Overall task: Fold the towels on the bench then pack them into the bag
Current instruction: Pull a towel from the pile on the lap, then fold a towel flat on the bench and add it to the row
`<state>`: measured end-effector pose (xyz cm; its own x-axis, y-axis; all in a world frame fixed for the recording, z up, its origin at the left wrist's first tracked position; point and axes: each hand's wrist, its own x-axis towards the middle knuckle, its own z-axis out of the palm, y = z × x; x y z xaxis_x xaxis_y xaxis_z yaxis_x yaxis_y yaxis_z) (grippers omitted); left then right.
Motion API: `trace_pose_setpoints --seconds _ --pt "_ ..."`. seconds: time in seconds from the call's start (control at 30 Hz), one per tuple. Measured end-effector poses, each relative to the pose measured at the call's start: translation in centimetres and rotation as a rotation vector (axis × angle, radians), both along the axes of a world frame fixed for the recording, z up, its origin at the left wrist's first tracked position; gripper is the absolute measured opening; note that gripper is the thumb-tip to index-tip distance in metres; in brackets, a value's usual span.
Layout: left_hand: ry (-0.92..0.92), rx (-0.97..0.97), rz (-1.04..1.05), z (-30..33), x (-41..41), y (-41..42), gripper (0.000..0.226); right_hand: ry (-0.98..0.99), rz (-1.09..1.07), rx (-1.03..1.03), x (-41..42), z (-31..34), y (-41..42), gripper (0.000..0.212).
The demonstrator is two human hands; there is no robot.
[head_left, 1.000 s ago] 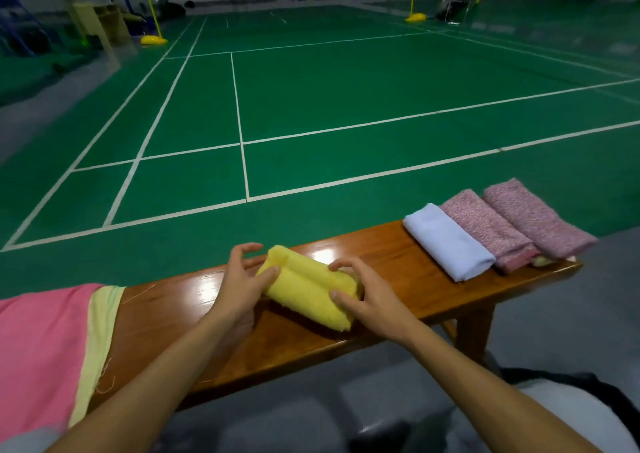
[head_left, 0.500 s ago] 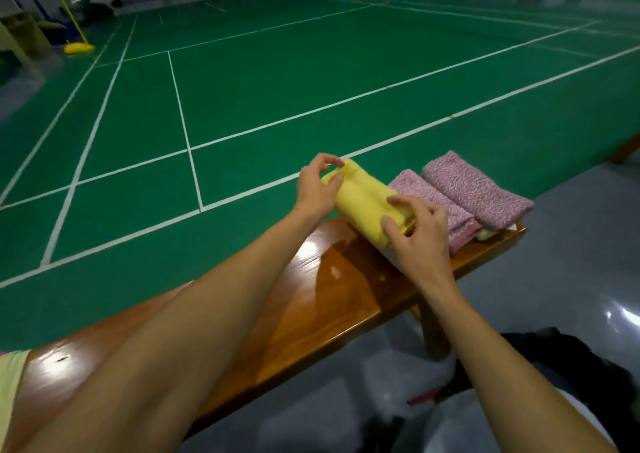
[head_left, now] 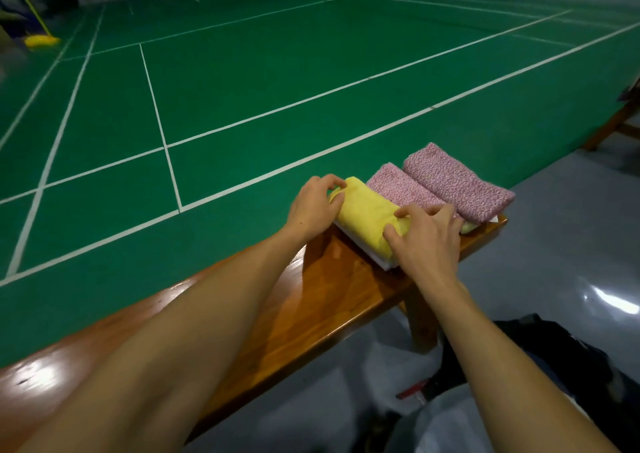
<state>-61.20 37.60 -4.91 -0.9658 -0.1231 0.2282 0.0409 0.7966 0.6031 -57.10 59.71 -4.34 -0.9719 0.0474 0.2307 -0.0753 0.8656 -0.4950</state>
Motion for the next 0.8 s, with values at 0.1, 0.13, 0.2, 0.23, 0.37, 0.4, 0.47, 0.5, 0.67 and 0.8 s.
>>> trace_pose_setpoints --seconds 0.1,0.13,0.2,0.23,0.37,0.4,0.47,0.5,0.67,0.8 --pt "0.088 0.02 0.024 2.1 2.0 -1.3 0.017 0.095 -0.043 -0.039 -0.1 0.8 0.1 0.038" --pt "0.098 0.032 0.029 2.8 3.0 -2.0 0.015 0.125 -0.024 -0.073 0.1 1.1 0.0 0.036" --pt "0.111 0.038 0.023 4.2 5.5 -3.5 0.013 0.172 0.069 -0.177 0.6 1.4 -0.6 0.03" --pt "0.115 0.036 0.014 4.8 6.9 -4.4 0.013 0.193 0.126 -0.226 0.9 1.5 -1.1 0.025" --pt "0.132 0.047 0.019 6.8 14.0 -7.7 0.013 0.31 0.35 -0.307 3.1 2.1 -3.8 0.013" --pt "0.132 0.052 0.031 7.0 16.1 -8.5 0.012 0.338 0.395 -0.31 4.0 2.3 -4.7 0.012" --pt "0.121 0.052 0.055 7.2 20.3 -10.2 0.013 0.385 0.505 -0.293 6.3 2.5 -6.9 0.01" --pt "0.112 0.046 0.068 7.1 22.5 -11.2 0.013 0.402 0.569 -0.265 7.4 2.5 -8.1 0.012" --pt "0.048 -0.042 0.149 7.1 33.3 -17.0 0.012 0.372 0.846 -0.201 13.7 2.6 -14.7 0.011" --pt "-0.026 -0.084 0.256 7.2 41.7 -22.0 0.008 0.264 0.997 -0.178 19.2 1.7 -20.9 0.008"
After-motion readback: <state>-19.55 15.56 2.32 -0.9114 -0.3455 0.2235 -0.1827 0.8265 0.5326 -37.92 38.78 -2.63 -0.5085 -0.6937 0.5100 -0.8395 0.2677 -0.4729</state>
